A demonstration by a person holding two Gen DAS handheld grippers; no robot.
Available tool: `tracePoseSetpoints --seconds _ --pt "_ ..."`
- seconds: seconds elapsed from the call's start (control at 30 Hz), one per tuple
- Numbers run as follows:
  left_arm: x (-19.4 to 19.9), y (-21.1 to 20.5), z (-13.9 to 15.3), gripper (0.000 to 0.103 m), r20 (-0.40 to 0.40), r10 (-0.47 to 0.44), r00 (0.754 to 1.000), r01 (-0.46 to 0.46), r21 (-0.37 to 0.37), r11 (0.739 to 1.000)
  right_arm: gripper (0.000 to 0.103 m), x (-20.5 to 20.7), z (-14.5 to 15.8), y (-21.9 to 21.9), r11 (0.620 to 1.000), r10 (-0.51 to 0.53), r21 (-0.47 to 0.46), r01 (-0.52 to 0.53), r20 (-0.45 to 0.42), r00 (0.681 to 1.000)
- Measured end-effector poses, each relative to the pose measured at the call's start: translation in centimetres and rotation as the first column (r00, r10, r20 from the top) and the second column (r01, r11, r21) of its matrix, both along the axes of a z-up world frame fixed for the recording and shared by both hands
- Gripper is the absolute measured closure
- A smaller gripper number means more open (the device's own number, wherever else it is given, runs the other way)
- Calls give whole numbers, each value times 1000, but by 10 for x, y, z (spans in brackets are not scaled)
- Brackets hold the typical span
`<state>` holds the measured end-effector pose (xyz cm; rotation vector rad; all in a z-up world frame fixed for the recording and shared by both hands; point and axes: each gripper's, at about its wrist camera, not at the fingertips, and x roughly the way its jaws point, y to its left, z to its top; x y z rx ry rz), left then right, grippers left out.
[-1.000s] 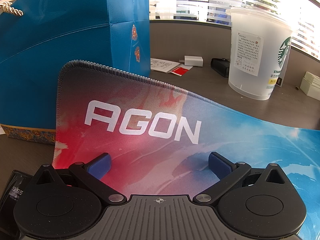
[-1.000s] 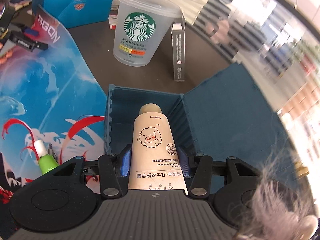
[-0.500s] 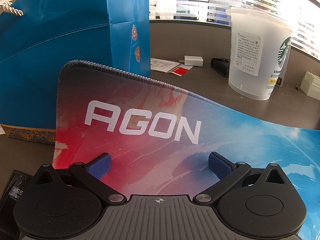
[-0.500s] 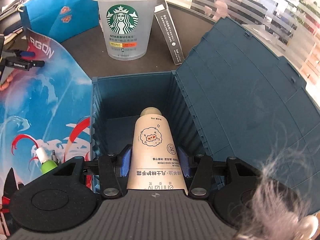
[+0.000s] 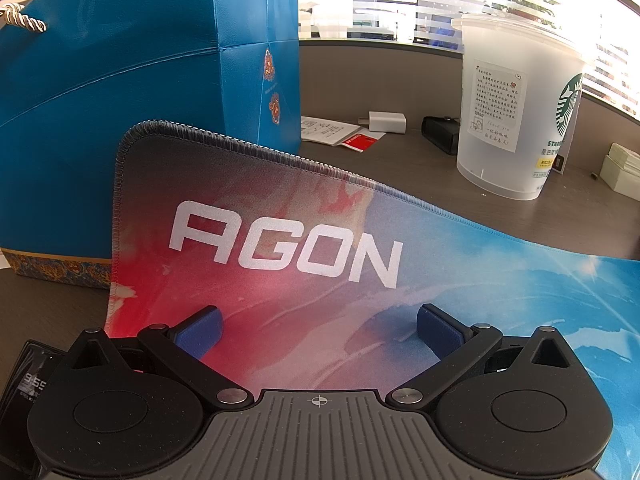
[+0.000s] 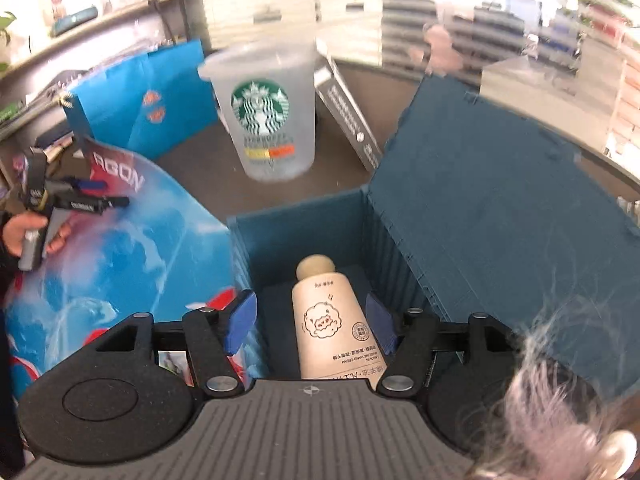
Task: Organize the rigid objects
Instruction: 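Carry the hand-cream tube over the teal box and lower it inside, then open the right gripper to release the tube in the box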
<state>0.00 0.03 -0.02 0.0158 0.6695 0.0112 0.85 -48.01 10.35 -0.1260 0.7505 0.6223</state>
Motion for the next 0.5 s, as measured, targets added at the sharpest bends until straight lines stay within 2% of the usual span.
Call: tracePoseSetpoints --seconds 0.2,0.3,0.33,0.37,0.4,0.5 --pt "0 0 0 0 0 0 1000 0 0 1000 28 -46 20 -5 993 -28 120 18 90 996" --pt "0 0 0 0 0 0 1000 0 1 1000 20 -79 18 -8 975 -85 218 53 140 987" --pt "0 0 0 0 0 0 1000 0 1 1000 13 -91 15 -9 964 -113 255 71 156 981" --pt "0 0 0 0 0 0 1000 0 1 1000 5 -106 10 -11 952 -157 291 99 180 971" --pt "0 0 0 0 0 0 1000 0 1 1000 2 -122 4 -15 937 -206 324 133 202 957" --pt "0 0 0 0 0 2 1000 -2 3 1000 0 -160 -18 -22 890 -320 405 209 229 919"
